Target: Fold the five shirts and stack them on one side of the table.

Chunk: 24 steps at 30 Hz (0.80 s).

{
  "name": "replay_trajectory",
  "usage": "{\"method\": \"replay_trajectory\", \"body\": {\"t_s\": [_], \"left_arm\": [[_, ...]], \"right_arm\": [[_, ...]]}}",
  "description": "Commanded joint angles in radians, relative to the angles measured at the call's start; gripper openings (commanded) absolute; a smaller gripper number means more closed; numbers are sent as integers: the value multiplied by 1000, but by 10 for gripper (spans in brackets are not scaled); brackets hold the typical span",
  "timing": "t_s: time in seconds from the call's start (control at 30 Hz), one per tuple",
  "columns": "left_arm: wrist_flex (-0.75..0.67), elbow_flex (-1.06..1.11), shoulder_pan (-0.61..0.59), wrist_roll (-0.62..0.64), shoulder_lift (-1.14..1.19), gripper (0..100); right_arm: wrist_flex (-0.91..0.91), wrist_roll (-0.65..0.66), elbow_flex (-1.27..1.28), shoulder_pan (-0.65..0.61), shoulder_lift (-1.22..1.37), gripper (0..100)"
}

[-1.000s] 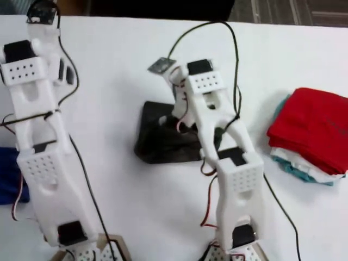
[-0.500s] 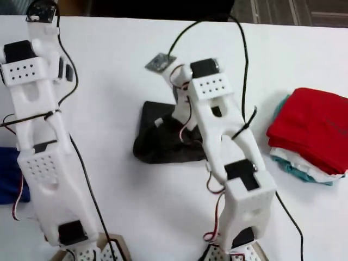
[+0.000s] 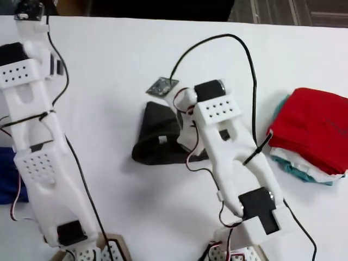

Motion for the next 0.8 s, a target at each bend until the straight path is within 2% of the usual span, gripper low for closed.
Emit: {"method": "replay_trajectory", "body": {"t_s": [0.0, 0.1, 0.33, 0.43, 0.57, 0.77], "left_arm": [[55, -108, -17, -58, -8, 209], [91, -131, -14, -75, -8, 208], [109, -124, 52, -69, -6, 208], [124, -124, 92, -69, -6, 207], [170, -122, 107, -69, -5, 207], [187, -127, 100, -69, -5, 207]], "right_arm": [[4, 5, -3, 8, -62, 168], [4, 5, -11, 4, -70, 207], [-4, -3, -114, 30, -133, 198], [-71, -40, -161, 47, -125, 198], [-199, -166, -176, 62, -44, 198], [-240, -193, -250, -4, 151, 198]]}}
